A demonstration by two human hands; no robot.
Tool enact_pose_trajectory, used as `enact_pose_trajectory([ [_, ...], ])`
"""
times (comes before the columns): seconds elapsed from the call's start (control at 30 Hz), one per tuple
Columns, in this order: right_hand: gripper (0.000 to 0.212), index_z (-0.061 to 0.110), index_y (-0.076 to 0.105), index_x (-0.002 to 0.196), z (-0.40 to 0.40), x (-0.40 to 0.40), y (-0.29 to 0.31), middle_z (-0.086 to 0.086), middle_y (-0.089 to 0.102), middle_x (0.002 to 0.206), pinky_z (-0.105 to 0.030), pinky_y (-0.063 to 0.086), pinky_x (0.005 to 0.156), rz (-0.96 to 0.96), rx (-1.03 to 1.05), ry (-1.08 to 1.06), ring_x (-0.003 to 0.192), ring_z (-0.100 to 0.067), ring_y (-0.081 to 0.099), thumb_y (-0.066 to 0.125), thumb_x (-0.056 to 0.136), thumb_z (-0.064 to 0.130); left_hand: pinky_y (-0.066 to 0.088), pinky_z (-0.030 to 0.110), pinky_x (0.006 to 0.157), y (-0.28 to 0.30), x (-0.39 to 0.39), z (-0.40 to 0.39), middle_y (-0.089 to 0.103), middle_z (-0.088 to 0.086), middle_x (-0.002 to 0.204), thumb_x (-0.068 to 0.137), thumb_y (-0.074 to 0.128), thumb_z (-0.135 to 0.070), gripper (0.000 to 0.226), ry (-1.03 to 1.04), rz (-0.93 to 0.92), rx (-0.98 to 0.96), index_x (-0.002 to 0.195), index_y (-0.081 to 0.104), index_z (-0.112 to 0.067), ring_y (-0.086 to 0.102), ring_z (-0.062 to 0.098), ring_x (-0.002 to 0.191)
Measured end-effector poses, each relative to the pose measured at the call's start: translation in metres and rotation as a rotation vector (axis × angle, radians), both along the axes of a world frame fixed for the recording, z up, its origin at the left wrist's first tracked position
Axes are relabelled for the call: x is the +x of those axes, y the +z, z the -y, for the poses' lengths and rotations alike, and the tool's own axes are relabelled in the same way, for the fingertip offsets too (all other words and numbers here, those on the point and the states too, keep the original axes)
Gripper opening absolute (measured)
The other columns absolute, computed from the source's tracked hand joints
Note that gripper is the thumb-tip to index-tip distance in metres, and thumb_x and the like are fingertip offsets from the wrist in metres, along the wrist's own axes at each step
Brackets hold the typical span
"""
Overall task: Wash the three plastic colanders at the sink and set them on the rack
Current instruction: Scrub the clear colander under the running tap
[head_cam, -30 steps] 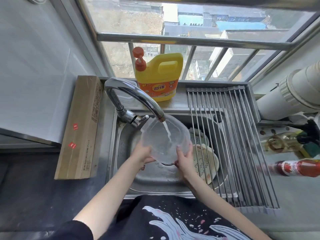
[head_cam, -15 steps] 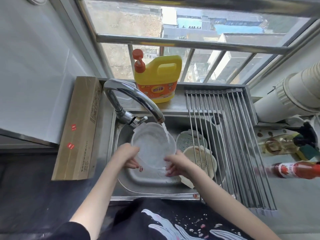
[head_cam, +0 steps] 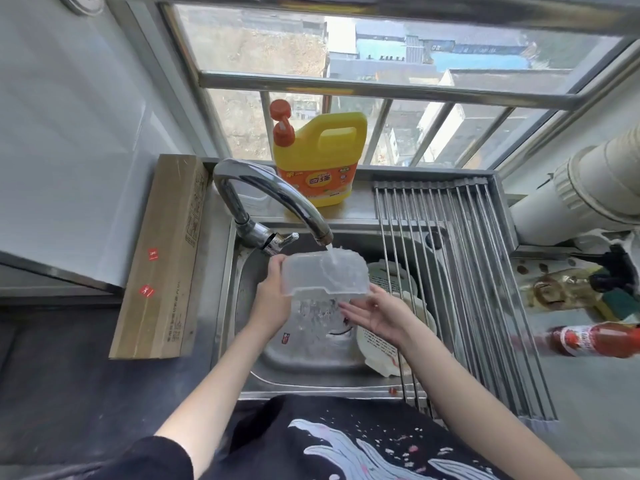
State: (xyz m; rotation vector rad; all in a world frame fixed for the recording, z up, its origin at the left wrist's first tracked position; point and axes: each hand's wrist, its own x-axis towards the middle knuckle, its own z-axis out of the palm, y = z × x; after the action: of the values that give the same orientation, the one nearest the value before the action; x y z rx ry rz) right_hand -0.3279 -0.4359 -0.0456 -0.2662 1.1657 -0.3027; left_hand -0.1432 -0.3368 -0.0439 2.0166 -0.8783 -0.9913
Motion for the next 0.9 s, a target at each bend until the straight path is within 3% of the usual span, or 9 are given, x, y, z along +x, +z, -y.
enact_pose_trajectory([
  [0.13, 0.048, -0.001, 0.034, 0.135, 0.013, -0.006, 0.004, -0.025, 0.053, 0.114, -0.047, 0.057, 0.066, 0.082, 0.219, -0.205, 0.097, -0.035, 0.060, 0.030, 0.100, 0.031, 0.035, 0.020, 0.081, 0.012, -0.009, 0.005, 0.047, -0.013, 0.121, 0.099, 0.035, -0.017, 0.044, -0.161, 0.281, -0.083, 0.138, 0.030, -0.036, 0.049, 0.010, 0.103],
  [0.23, 0.070, 0.008, 0.051, 0.128, 0.010, 0.000, 0.005, -0.021, 0.055, 0.126, -0.054, 0.048, 0.091, 0.154, 0.237, -0.055, 0.113, -0.038, 0.054, 0.030, 0.092, 0.065, 0.040, 0.026, 0.100, 0.012, -0.007, 0.000, 0.033, -0.010, 0.150, 0.093, 0.040, -0.001, 0.058, -0.339, 0.406, -0.207, 0.144, 0.033, -0.028, 0.040, 0.011, 0.131],
  [0.3, 0.072, 0.015, 0.058, 0.127, 0.007, 0.003, 0.005, -0.018, 0.058, 0.129, -0.050, 0.039, 0.103, 0.207, 0.171, -0.013, 0.119, -0.035, 0.052, 0.027, 0.091, 0.069, 0.040, 0.025, 0.097, 0.009, -0.004, -0.003, 0.031, -0.017, 0.149, 0.091, 0.045, -0.002, 0.062, -0.346, 0.419, -0.210, 0.143, 0.032, -0.033, 0.039, 0.002, 0.128],
  [0.4, 0.065, 0.012, 0.054, 0.132, 0.003, 0.003, 0.004, -0.018, 0.058, 0.130, -0.046, 0.039, 0.105, 0.241, 0.031, -0.072, 0.121, -0.034, 0.052, 0.030, 0.095, 0.060, 0.035, 0.018, 0.097, 0.006, -0.003, -0.003, 0.042, -0.020, 0.141, 0.092, 0.055, -0.020, 0.058, -0.160, 0.109, -0.130, 0.142, 0.033, -0.038, 0.044, 0.000, 0.122],
  [0.5, 0.053, 0.011, 0.055, 0.129, -0.001, -0.003, 0.008, -0.019, 0.061, 0.125, -0.046, 0.050, 0.094, 0.194, -0.268, -0.066, 0.115, -0.033, 0.059, 0.042, 0.095, 0.050, 0.051, 0.040, 0.090, 0.000, -0.001, -0.001, 0.040, 0.005, 0.147, 0.092, 0.058, -0.019, 0.061, 0.148, -0.339, 0.037, 0.145, 0.030, -0.027, 0.051, 0.019, 0.117],
  [0.57, 0.051, 0.012, 0.057, 0.124, -0.004, -0.005, 0.018, -0.015, 0.064, 0.120, -0.047, 0.054, 0.087, 0.066, -0.503, 0.022, 0.109, -0.031, 0.062, 0.051, 0.091, 0.050, 0.054, 0.042, 0.076, 0.002, -0.003, 0.000, 0.045, 0.017, 0.141, 0.100, 0.039, -0.036, 0.046, 0.255, -0.818, 0.166, 0.141, 0.036, -0.015, 0.059, 0.029, 0.104],
  [0.63, 0.066, 0.008, 0.055, 0.114, -0.007, -0.006, 0.027, -0.015, 0.062, 0.114, -0.045, 0.054, 0.083, -0.089, -0.670, 0.128, 0.102, -0.033, 0.062, 0.067, 0.073, 0.059, 0.052, 0.048, 0.081, 0.006, -0.006, 0.000, 0.047, 0.024, 0.137, 0.100, 0.020, -0.051, 0.059, 0.249, -1.113, 0.189, 0.138, 0.041, -0.010, 0.056, 0.040, 0.113],
  [0.73, 0.076, 0.010, 0.045, 0.094, -0.014, -0.013, 0.045, -0.010, 0.048, 0.094, -0.036, 0.044, 0.072, -0.238, -0.881, 0.289, 0.081, -0.022, 0.048, 0.072, 0.055, 0.069, 0.040, 0.056, 0.095, 0.012, -0.011, 0.004, 0.046, 0.025, 0.137, 0.098, 0.013, -0.055, 0.067, 0.263, -1.204, 0.171, 0.138, 0.041, -0.009, 0.043, 0.045, 0.127],
  [0.9, 0.057, 0.012, 0.042, 0.088, -0.039, -0.031, 0.059, -0.014, 0.053, 0.089, -0.038, 0.049, 0.064, -0.359, -1.211, 0.557, 0.075, -0.017, 0.049, 0.078, 0.064, 0.050, 0.041, 0.058, 0.098, 0.027, -0.014, 0.004, 0.047, 0.025, 0.135, 0.095, 0.027, -0.058, 0.064, 0.300, -1.163, 0.150, 0.124, 0.053, -0.007, 0.049, 0.045, 0.120],
])
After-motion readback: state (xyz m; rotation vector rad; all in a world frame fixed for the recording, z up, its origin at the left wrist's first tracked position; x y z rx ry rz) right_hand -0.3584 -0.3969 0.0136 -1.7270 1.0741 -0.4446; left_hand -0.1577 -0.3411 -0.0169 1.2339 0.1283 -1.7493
